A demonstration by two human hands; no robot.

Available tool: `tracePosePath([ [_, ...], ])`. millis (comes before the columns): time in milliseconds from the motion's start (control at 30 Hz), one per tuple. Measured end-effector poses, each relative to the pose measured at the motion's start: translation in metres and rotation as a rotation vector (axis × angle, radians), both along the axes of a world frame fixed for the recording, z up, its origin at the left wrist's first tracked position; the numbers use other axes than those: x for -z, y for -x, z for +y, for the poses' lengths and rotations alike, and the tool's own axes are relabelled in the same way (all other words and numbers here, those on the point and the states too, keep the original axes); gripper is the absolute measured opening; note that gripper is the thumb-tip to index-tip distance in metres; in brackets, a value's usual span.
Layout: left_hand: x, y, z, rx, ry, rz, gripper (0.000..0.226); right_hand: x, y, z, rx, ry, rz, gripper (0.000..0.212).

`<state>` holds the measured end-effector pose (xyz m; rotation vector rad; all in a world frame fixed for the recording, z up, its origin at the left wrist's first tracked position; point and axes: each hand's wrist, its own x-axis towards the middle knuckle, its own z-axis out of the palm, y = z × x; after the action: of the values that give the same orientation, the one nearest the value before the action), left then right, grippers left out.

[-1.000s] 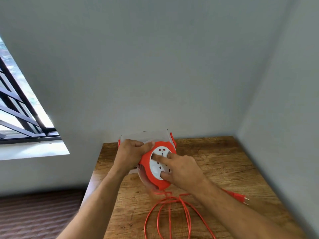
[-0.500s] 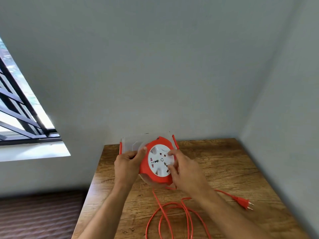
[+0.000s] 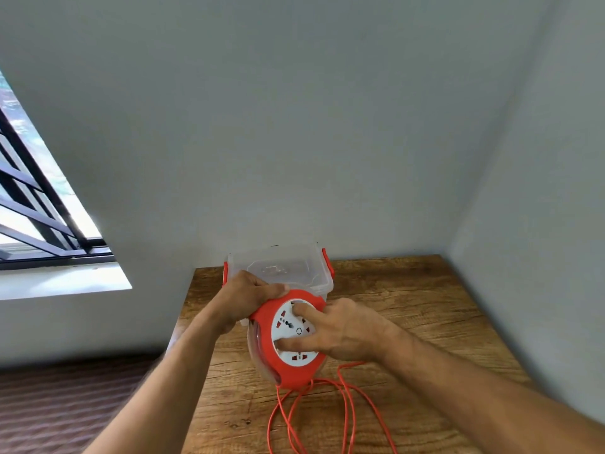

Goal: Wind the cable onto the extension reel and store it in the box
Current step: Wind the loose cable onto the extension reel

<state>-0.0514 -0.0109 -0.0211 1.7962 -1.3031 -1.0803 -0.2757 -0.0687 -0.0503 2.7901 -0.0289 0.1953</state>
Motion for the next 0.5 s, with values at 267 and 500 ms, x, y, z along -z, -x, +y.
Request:
tracePosePath([
  [267, 0.008, 0.017, 0.005, -0.199, 0.241, -0.053, 0.053, 0.005, -0.008, 0.008, 0.491, -0.172, -0.244, 0.065],
  [500, 0.021, 0.058, 0.021, -0.353, 0.681, -0.235, 0.039, -0.017, -0.043, 0.031, 1.191, -1.981, -0.999, 0.031],
])
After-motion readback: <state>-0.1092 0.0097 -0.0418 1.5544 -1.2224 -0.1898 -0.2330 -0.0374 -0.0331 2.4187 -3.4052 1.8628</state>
